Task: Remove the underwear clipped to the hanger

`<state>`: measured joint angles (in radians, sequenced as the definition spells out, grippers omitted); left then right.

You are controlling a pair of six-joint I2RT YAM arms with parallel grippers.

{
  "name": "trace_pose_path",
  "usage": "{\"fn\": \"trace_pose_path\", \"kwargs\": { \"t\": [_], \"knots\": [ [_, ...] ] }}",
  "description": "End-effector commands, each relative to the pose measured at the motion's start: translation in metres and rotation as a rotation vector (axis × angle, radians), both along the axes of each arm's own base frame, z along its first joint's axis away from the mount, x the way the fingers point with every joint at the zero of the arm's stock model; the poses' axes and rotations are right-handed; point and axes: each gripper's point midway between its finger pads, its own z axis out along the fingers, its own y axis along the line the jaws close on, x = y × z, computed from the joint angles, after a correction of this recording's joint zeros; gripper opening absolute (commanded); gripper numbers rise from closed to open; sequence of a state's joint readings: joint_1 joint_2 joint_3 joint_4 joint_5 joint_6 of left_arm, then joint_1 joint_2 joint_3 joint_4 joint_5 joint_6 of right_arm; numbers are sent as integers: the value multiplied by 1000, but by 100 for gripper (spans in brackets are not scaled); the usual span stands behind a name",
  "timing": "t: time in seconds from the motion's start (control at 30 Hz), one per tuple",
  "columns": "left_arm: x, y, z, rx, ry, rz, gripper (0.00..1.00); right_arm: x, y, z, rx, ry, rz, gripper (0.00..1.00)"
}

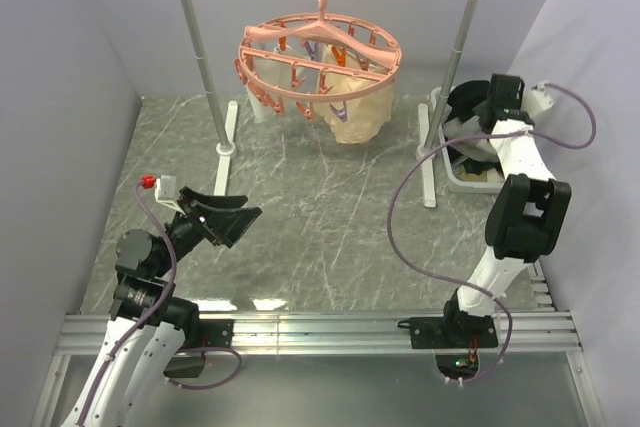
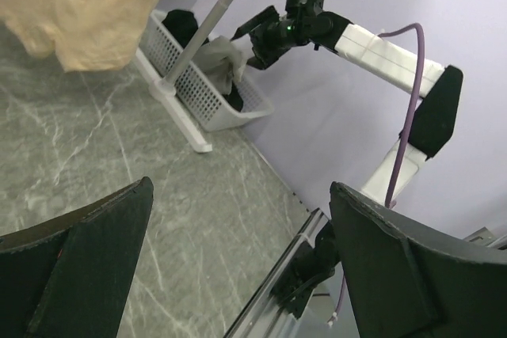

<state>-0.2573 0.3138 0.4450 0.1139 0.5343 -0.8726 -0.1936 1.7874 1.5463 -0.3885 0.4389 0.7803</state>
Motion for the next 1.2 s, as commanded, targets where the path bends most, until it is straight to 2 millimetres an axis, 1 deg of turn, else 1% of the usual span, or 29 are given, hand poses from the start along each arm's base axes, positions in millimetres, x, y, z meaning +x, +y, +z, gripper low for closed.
{"fn": "trace_pose_path", "kwargs": {
  "t": [0.0,0.03,0.07,0.1,0.13,0.17,0.2,0.23,0.27,0.3,0.33,0.37,0.4,0.43,0.47,0.5,0.53,0.63,0.67,0.73,0.77,0.8,0.83,0.93,1.03,1.07,1.1,1.13,1.17],
  "knots": [
    [-1,0,-11,51,17,-2,99,-22,7,-2,42,-6,3,78],
    [0,-1,-13,58,20,-3,100,-25,10,2,44,-20,13,93],
    [2,-1,-17,63,28,-3,99,-29,13,6,46,-26,22,94],
    [3,-2,-18,64,31,-6,100,-33,23,18,47,-58,58,94],
    [3,-3,-20,67,32,-12,100,-34,31,25,45,-80,104,95],
    [5,-4,-22,69,32,-16,100,-44,41,33,28,-97,159,94],
    [6,-4,-23,68,32,-18,100,-40,59,44,35,-150,246,94],
    [7,-5,-24,68,33,-21,100,-42,70,48,31,-176,301,93],
    [9,-6,-27,67,41,-25,100,-50,82,64,-2,-214,371,90],
    [9,-7,-26,65,36,-28,100,-53,103,55,16,-221,459,90],
    [10,-7,-25,62,33,-30,100,-56,114,56,18,-229,506,90],
    [11,-8,-28,63,43,-35,99,-65,125,50,15,-228,564,89],
    [9,-9,-27,60,35,-46,100,-63,138,55,6,-268,625,89],
    [10,-10,-27,61,35,-49,99,-68,164,55,24,-288,743,89],
    [10,-10,-28,62,36,-50,100,-74,177,48,4,-284,814,89],
    [8,-11,-29,65,36,-59,99,-75,189,50,-12,-298,872,89],
    [7,-11,-30,67,34,-62,99,-81,216,42,-37,-278,990,89],
    [5,-12,-32,75,35,-70,100,-79,240,38,-93,-280,1106,90],
    [3,-12,-31,75,30,-74,99,-79,250,30,-98,-274,1163,91],
    [0,-12,-30,69,28,-80,99,-76,260,41,-159,-375,1232,93],
    [-3,-11,-28,58,21,-83,100,-84,264,29,-177,-395,1273,94],
    [-5,-11,-27,53,16,-85,100,-79,265,48,-242,-495,1269,96],
    [-6,-11,-27,48,15,-85,100,-80,266,50,-261,-520,1273,97],
    [-11,-9,-25,35,4,-82,99,-75,271,51,-313,-521,1306,98],
    [-15,-9,-26,43,-2,-86,100,-65,276,54,-451,-521,1358,98],
    [-17,-9,-28,48,-7,-92,99,-59,276,49,-475,-509,1355,98],
    [-17,-9,-29,50,-5,-94,99,-53,275,52,-504,-519,1348,98],
    [-17,-9,-31,51,-1,-92,99,-50,278,50,-508,-521,1367,98],
    [-17,-9,-32,52,-2,-92,99,-40,284,50,-499,-523,1390,98]
  ]
}}
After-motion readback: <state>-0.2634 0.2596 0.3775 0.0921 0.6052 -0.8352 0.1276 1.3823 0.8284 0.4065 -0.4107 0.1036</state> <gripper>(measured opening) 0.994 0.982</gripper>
